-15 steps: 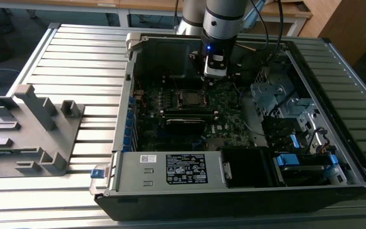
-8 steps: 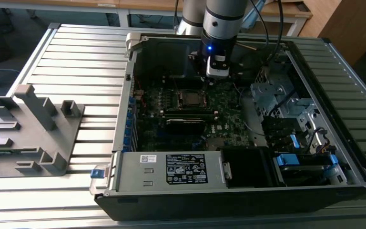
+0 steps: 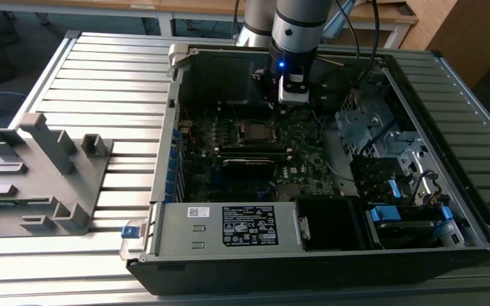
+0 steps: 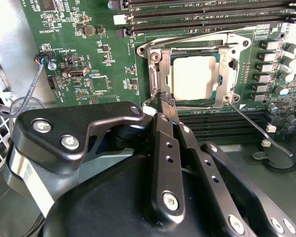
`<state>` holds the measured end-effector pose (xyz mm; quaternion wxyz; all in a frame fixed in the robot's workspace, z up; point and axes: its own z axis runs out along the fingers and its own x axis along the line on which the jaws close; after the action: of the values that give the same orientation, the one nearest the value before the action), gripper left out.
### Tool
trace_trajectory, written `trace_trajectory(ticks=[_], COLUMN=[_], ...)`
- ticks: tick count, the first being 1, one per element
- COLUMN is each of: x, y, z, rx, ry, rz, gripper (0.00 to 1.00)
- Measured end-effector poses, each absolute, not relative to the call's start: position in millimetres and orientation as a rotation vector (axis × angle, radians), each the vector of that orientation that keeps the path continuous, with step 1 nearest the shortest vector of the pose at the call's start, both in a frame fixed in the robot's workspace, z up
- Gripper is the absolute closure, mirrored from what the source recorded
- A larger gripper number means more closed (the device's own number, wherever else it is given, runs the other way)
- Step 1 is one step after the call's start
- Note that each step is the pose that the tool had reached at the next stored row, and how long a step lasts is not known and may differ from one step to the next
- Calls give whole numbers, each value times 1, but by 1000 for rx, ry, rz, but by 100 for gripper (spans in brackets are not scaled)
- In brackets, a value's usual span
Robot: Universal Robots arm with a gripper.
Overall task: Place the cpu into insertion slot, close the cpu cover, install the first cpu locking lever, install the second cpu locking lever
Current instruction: 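Close the cpu cover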
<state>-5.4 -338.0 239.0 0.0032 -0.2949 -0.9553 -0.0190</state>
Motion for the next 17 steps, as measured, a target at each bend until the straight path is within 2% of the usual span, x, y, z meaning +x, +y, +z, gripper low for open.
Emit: trace_trajectory(ticks=[17], x=[-5], y=[-338], z=[239], rx=[-834], ry=[-3020], rz=[-59], gripper=[89])
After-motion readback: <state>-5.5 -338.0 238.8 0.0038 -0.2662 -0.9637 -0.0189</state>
